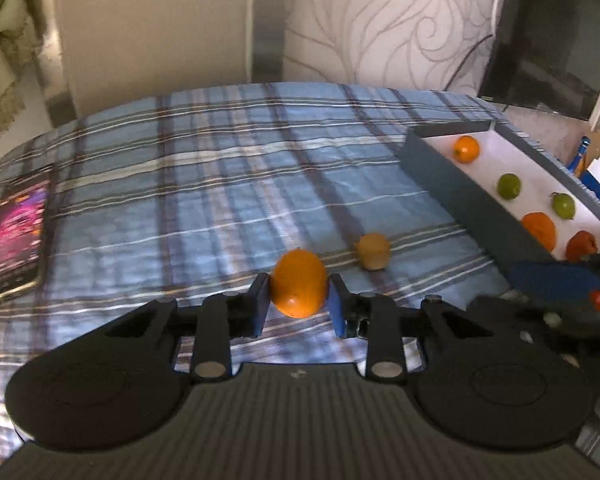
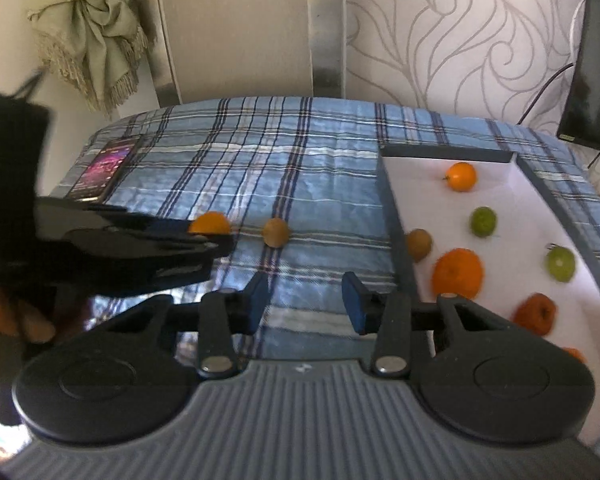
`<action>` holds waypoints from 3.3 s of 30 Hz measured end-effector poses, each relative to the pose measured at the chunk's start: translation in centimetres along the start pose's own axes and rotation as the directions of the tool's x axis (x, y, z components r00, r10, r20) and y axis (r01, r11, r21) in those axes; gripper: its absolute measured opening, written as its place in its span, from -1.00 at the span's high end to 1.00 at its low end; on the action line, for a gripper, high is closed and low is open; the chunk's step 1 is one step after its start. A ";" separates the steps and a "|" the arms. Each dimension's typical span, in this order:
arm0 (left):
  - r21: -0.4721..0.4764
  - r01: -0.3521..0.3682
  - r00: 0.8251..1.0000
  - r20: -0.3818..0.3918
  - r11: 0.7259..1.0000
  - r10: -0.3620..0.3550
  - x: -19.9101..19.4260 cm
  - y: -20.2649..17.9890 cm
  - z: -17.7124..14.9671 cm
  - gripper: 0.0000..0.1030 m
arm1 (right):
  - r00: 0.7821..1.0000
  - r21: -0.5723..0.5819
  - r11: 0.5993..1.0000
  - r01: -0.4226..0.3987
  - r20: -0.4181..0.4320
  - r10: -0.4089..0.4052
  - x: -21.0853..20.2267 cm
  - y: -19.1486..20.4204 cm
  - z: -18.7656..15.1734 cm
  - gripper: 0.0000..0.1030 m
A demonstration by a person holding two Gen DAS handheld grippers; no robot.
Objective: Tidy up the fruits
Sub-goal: 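Close the right gripper on the small brown kiwi, then carry the orange in the left gripper and kiwi in the right gripper over the tray, then open the left gripper to drop the orange into the tray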
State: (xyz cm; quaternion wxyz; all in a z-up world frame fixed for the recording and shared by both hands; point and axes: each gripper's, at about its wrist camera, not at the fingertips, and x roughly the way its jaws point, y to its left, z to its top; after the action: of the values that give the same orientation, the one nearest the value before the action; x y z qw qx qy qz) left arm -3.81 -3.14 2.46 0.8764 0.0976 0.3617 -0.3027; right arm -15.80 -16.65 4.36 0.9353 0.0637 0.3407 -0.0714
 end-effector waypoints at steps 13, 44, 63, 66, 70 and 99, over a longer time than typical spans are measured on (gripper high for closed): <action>-0.009 -0.014 1.000 -0.006 1.000 0.013 -1.6 4.5 -1.6 0.31 | 0.999 -0.014 0.999 0.035 -0.009 -0.035 6.7 2.7 1.4 0.28; -0.080 0.014 0.993 0.122 0.997 -0.004 -4.0 -9.6 1.6 0.31 | 0.998 -0.004 1.000 0.019 0.059 -0.019 -9.5 -8.1 -1.9 0.53; -0.104 -0.042 0.995 0.090 0.994 0.052 0.7 -20.0 3.7 0.31 | 0.997 -0.080 0.997 -0.008 0.071 0.014 -12.5 -15.1 -4.4 0.53; -0.091 -0.053 0.995 0.085 0.994 0.060 1.6 -20.3 4.2 0.31 | 0.998 -0.076 0.997 -0.009 0.069 0.014 -12.5 -15.3 -4.4 0.53; -0.072 -0.056 0.995 0.083 0.996 0.062 2.5 -20.8 4.9 0.31 | 0.998 -0.061 0.998 -0.006 0.061 0.010 -12.4 -15.7 -4.5 0.53; -0.065 -0.068 0.989 0.124 0.996 0.076 -1.7 -20.3 3.3 -0.14 | 0.999 -0.041 0.999 0.023 0.046 -0.021 -9.9 -17.0 -3.5 0.51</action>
State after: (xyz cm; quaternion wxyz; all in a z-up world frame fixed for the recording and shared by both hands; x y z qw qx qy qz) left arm -15.05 -19.81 6.96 0.9103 0.0647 0.3109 -0.2654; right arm -28.49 -31.84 6.92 0.9432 0.0390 0.3212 -0.0761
